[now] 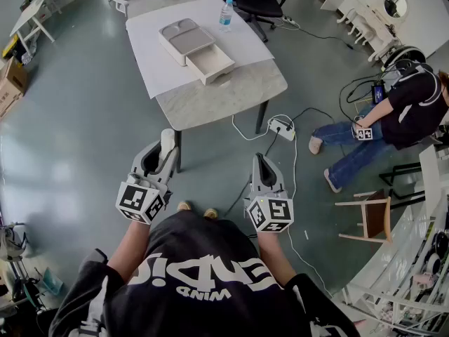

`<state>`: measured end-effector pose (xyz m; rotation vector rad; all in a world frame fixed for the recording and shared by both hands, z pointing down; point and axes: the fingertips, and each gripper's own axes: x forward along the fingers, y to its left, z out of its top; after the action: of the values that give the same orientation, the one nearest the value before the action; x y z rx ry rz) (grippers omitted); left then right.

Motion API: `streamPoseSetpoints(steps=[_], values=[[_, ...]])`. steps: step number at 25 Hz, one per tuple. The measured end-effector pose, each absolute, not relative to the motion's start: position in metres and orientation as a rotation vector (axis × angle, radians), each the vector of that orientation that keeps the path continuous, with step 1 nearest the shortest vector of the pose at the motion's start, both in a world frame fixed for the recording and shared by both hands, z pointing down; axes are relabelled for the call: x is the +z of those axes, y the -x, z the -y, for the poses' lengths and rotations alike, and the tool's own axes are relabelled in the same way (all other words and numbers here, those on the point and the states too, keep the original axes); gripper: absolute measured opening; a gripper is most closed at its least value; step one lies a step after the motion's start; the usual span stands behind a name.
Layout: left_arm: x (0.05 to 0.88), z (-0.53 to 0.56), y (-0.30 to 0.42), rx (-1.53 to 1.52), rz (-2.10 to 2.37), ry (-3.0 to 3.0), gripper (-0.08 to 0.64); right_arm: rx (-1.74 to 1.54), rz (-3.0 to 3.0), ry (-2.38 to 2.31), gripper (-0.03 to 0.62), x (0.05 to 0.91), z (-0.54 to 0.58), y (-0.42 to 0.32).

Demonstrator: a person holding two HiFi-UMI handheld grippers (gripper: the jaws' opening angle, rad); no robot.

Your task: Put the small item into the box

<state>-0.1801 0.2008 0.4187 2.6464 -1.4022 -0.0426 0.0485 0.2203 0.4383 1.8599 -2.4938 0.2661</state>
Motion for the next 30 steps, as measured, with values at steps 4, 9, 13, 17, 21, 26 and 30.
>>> streamPoseSetpoints(steps=[4,9,13,17,21,26,30], values=[[0.420,-0.198,0.179,-0.041,1.407,-2.637,0.138,0.260,2.501,-1.867,0.017,0.434,-0.214,-0.050],[0.417,-0.196,0.175,-0.040,1.411,-2.632,0.138,0.300,2.544,-1.846,0.017,0.433,-0.214,-0.049],[0.418,-0.194,0.166,-0.038,1.426,-2.637,0.138,0.307,2.571,-1.820,0.018,0.432,-0.217,-0.053],[0.422,-0.195,0.156,-0.042,1.450,-2.635,0.138,0.333,2.592,-1.795,0.018,0.438,-0.224,-0.064],[0.421,-0.192,0.154,-0.054,1.474,-2.616,0.138,0.342,2.609,-1.789,0.018,0.438,-0.225,-0.073],[0.419,-0.183,0.150,-0.077,1.491,-2.606,0.138,0.377,2.608,-1.800,0.018,0.444,-0.216,-0.083],[0.423,-0.172,0.147,-0.073,1.488,-2.606,0.138,0.386,2.594,-1.813,0.018,0.450,-0.204,-0.087]])
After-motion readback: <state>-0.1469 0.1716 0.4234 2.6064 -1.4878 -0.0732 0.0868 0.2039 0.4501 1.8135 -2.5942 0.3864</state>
